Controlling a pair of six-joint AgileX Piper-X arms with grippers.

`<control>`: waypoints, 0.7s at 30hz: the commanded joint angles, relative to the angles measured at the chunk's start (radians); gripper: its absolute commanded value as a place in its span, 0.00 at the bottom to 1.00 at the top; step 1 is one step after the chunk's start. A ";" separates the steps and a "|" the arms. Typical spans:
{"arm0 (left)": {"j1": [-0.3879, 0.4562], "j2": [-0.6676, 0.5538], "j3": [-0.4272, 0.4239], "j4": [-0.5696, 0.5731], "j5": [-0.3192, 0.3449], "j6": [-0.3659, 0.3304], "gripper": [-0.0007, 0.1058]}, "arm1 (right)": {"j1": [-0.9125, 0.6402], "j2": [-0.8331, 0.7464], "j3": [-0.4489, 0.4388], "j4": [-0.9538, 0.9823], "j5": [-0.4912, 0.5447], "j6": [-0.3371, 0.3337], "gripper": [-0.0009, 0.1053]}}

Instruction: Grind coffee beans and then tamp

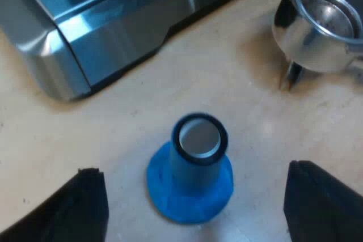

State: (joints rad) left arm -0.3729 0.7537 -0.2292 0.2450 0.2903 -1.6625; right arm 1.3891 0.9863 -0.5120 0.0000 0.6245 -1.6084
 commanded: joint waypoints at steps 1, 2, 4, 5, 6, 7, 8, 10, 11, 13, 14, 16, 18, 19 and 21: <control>-0.005 0.030 -0.001 -0.066 0.006 0.003 0.63 | 0.000 -0.006 0.000 0.000 0.007 -0.012 0.59; -0.005 0.043 -0.001 -0.081 0.006 0.003 0.63 | 0.000 -0.006 0.000 0.000 0.007 -0.012 0.59; -0.005 0.061 -0.001 -0.099 0.006 0.003 0.63 | 0.000 -0.006 0.000 0.000 0.007 -0.012 0.59; -0.005 0.073 -0.001 -0.111 0.006 0.003 0.63 | 0.000 -0.006 0.000 0.000 0.007 -0.012 0.59; -0.005 0.079 -0.001 -0.113 0.006 0.003 0.63 | 0.000 -0.006 0.000 0.000 0.007 -0.012 0.59; -0.005 0.092 -0.001 -0.124 0.006 0.003 0.63 | 0.000 -0.006 0.000 0.000 0.007 -0.012 0.59; -0.005 0.102 -0.001 -0.134 0.006 0.003 0.63 | 0.000 -0.006 0.000 0.000 0.007 -0.012 0.59; -0.005 0.120 -0.001 -0.150 0.006 0.003 0.63 | 0.000 -0.006 0.000 0.000 0.007 -0.012 0.59; -0.005 0.134 -0.001 -0.162 0.006 0.003 0.63 | 0.000 -0.006 0.000 0.000 0.007 -0.012 0.59; -0.005 0.156 -0.001 -0.177 0.006 0.003 0.63 | 0.000 -0.006 0.000 0.000 0.007 -0.012 0.59; -0.005 0.171 -0.001 -0.185 0.006 0.003 0.63 | 0.000 -0.006 0.000 0.000 0.007 -0.012 0.59; -0.005 0.191 -0.001 -0.199 0.006 0.003 0.63 | 0.000 -0.006 0.000 0.000 0.007 -0.012 0.59; -0.005 0.212 -0.001 -0.214 0.006 0.003 0.63 | 0.000 -0.006 0.000 0.000 0.007 -0.012 0.59; -0.005 0.223 -0.001 -0.224 0.006 0.003 0.63 | 0.000 -0.006 0.000 0.000 0.007 -0.012 0.59; -0.005 0.241 -0.001 -0.240 0.006 0.003 0.63 | 0.000 -0.006 0.000 0.000 0.007 -0.012 0.59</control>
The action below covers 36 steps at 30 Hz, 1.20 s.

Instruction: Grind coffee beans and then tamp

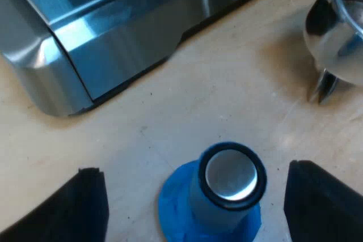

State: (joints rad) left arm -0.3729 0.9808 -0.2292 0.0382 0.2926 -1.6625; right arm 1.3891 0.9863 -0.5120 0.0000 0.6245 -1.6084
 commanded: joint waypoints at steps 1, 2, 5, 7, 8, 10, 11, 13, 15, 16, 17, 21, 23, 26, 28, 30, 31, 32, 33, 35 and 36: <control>-0.005 0.026 -0.001 -0.045 0.010 0.003 0.63 | 0.000 -0.006 0.000 0.000 0.007 -0.012 0.59; -0.005 0.038 -0.001 -0.056 0.023 0.003 0.63 | 0.000 -0.006 0.000 0.000 0.007 -0.012 0.59; -0.005 0.064 -0.001 -0.073 0.028 0.003 0.63 | 0.000 -0.006 0.000 0.000 0.007 -0.012 0.59; -0.005 0.081 -0.001 -0.076 0.028 0.003 0.63 | 0.000 -0.006 0.000 0.000 0.007 -0.012 0.59; -0.005 0.094 -0.001 -0.082 0.028 0.003 0.63 | 0.000 -0.006 0.000 0.000 0.007 -0.012 0.59; -0.005 0.113 -0.001 -0.091 0.028 0.003 0.63 | 0.000 -0.006 0.000 0.000 0.007 -0.012 0.59; -0.005 0.123 -0.001 -0.099 0.028 0.003 0.63 | 0.000 -0.006 0.000 0.000 0.007 -0.012 0.59; -0.005 0.130 -0.001 -0.112 0.028 0.003 0.63 | 0.000 -0.006 0.000 0.000 0.007 -0.012 0.59; -0.005 0.130 -0.001 -0.118 0.031 0.003 0.60 | 0.000 -0.006 0.000 0.000 0.007 -0.012 0.59; -0.005 0.130 -0.001 -0.119 0.035 0.003 0.56 | 0.000 -0.006 0.000 0.000 0.007 -0.012 0.59; -0.005 0.130 -0.001 -0.119 0.036 0.003 0.50 | 0.000 -0.006 0.000 0.000 0.007 -0.012 0.59; -0.005 0.130 -0.001 -0.119 0.061 0.003 0.34 | 0.000 -0.006 0.000 0.000 0.007 -0.012 0.59; -0.005 0.130 -0.001 -0.119 0.064 0.003 0.27 | 0.000 -0.006 0.000 0.000 0.007 -0.012 0.59; -0.005 0.130 -0.001 -0.119 0.070 0.003 0.20 | 0.000 -0.006 0.000 0.000 0.007 -0.012 0.59; -0.005 0.126 -0.001 -0.119 0.099 0.003 0.16 | 0.000 -0.006 0.000 0.000 0.007 -0.012 0.59; -0.005 0.118 -0.001 -0.119 0.126 0.001 0.12 | 0.000 -0.006 0.000 0.000 0.007 -0.012 0.59; -0.005 0.107 -0.001 -0.111 0.133 -0.001 0.09 | 0.000 -0.006 0.000 0.000 0.007 -0.012 0.59; -0.005 0.095 -0.001 -0.108 0.133 0.000 0.06 | 0.000 -0.006 0.000 0.000 0.007 -0.012 0.59; -0.005 0.083 -0.001 -0.102 0.132 0.000 0.05 | 0.000 -0.006 0.000 0.000 0.007 -0.012 0.59; -0.005 0.040 -0.001 -0.083 0.132 0.000 0.01 | 0.000 -0.006 0.000 0.000 0.016 -0.012 0.59; -0.005 0.026 -0.001 -0.074 0.132 0.000 0.01 | 0.000 -0.006 0.000 0.000 0.021 -0.012 0.59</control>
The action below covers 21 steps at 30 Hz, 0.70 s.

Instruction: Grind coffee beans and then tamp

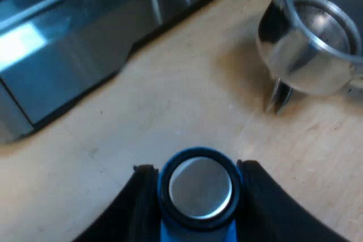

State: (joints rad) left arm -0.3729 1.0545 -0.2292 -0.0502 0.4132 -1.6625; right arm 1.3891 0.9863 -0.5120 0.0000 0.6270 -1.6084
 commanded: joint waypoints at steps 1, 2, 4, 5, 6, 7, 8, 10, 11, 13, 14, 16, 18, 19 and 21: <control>-0.005 -0.079 -0.001 0.036 0.012 0.000 0.01 | 0.000 -0.006 0.000 0.000 0.028 -0.012 0.59; -0.005 -0.106 -0.001 0.064 0.012 0.000 0.01 | 0.000 -0.010 0.000 0.000 0.028 -0.012 0.59; -0.005 -0.155 -0.001 0.104 0.012 0.000 0.01 | 0.000 -0.016 0.000 0.000 0.028 -0.012 0.59; -0.005 -0.184 -0.001 0.130 0.012 0.000 0.01 | 0.000 -0.021 0.000 0.000 0.028 -0.010 0.59; -0.005 -0.207 -0.001 0.149 0.010 0.000 0.01 | 0.000 -0.027 0.000 0.000 0.028 -0.010 0.59; -0.005 -0.238 -0.001 0.172 0.010 0.000 0.01 | 0.000 -0.038 0.000 0.000 0.028 -0.010 0.59; -0.005 -0.272 -0.001 0.198 0.010 0.000 0.01 | 0.000 -0.050 0.000 0.000 0.028 -0.010 0.59; -0.005 -0.315 -0.001 0.227 0.010 0.000 0.01 | 0.000 -0.066 0.000 0.000 0.034 -0.010 0.59; -0.005 -0.344 -0.001 0.243 0.010 0.000 0.01 | 0.000 -0.078 0.000 0.000 0.051 -0.010 0.59; -0.005 -0.386 -0.003 0.270 0.010 0.000 0.01 | 0.000 -0.094 0.000 0.019 0.073 -0.010 0.59; -0.005 -0.405 -0.010 0.293 0.010 0.000 0.01 | -0.004 -0.105 0.000 0.040 0.093 -0.010 0.59; -0.005 -0.429 -0.026 0.344 0.010 0.000 0.01 | -0.016 -0.123 0.000 0.073 0.102 -0.010 0.59; -0.005 -0.441 -0.050 0.392 0.010 0.000 0.01 | -0.039 -0.140 0.000 0.116 0.102 0.000 0.59; -0.005 -0.446 -0.068 0.425 0.010 0.000 0.01 | -0.057 -0.151 0.000 0.138 0.102 0.013 0.59; -0.005 -0.446 -0.093 0.468 0.010 0.003 0.01 | -0.095 -0.170 0.000 0.169 0.083 0.026 0.59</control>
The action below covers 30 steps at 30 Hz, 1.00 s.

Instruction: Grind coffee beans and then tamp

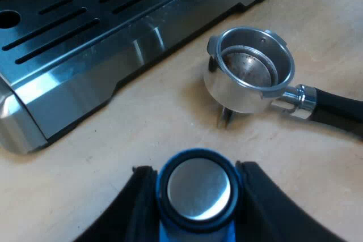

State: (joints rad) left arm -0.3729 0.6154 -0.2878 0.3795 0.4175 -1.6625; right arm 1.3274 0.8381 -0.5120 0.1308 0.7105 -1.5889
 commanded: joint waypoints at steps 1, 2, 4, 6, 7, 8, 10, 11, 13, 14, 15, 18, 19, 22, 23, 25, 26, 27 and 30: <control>-0.005 -0.007 -0.051 0.056 0.006 0.003 0.01 | -0.059 -0.032 0.000 0.052 -0.035 0.016 0.59; -0.005 -0.007 -0.063 0.066 0.006 0.003 0.01 | -0.083 -0.041 0.000 0.062 -0.081 0.020 0.59; -0.005 -0.007 -0.083 0.072 0.006 0.003 0.01 | -0.110 -0.047 0.000 0.072 -0.123 0.020 0.59; -0.005 -0.007 -0.101 0.072 0.008 0.003 0.01 | -0.131 -0.047 0.007 0.069 -0.136 0.020 0.59; -0.005 -0.007 -0.114 0.072 0.008 0.003 0.01 | -0.139 -0.047 0.018 0.056 -0.137 0.020 0.59; -0.005 -0.007 -0.127 0.072 0.008 0.003 0.01 | -0.143 -0.047 0.040 0.028 -0.139 0.023 0.59; -0.005 -0.007 -0.145 0.072 0.008 0.003 0.01 | -0.144 -0.047 0.082 -0.038 -0.139 0.023 0.59; -0.005 -0.007 -0.156 0.072 0.008 0.003 0.01 | -0.144 -0.047 0.112 -0.085 -0.146 0.023 0.59; -0.011 -0.007 -0.176 0.072 0.008 0.003 0.01 | -0.144 -0.047 0.148 -0.147 -0.156 0.023 0.59; -0.020 -0.007 -0.188 0.072 0.008 0.003 0.01 | -0.144 -0.047 0.166 -0.176 -0.156 0.023 0.59; -0.024 -0.007 -0.194 0.072 0.008 0.003 0.01 | -0.144 -0.047 0.177 -0.193 -0.156 0.023 0.59; -0.063 0.007 -0.216 0.072 0.005 0.003 0.01 | -0.144 -0.047 0.195 -0.209 -0.182 0.019 0.59; -0.083 0.021 -0.223 0.072 0.004 0.003 0.01 | -0.144 -0.047 0.201 -0.209 -0.218 0.014 0.59; -0.135 0.066 -0.242 0.072 -0.008 0.003 0.01 | -0.144 -0.047 0.216 -0.209 -0.297 0.015 0.59; -0.161 0.089 -0.253 0.072 -0.025 0.003 0.01 | -0.144 -0.047 0.221 -0.209 -0.298 0.015 0.59; -0.196 0.124 -0.269 0.072 -0.053 0.003 0.01 | -0.144 -0.047 0.225 -0.209 -0.296 0.015 0.59; -0.223 0.148 -0.282 0.072 -0.073 0.006 0.01 | -0.144 -0.047 0.225 -0.208 -0.296 0.015 0.59; -0.236 0.156 -0.290 0.072 -0.082 0.007 0.01 | -0.144 -0.047 0.225 -0.210 -0.296 0.015 0.59; -0.291 0.216 -0.330 0.070 -0.109 0.007 0.01 | -0.144 -0.047 0.225 -0.209 -0.296 0.015 0.59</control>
State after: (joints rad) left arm -0.6558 0.8230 -0.5993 0.4618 0.3297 -1.6593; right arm 1.1891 0.7986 -0.2845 -0.0667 0.4169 -1.5636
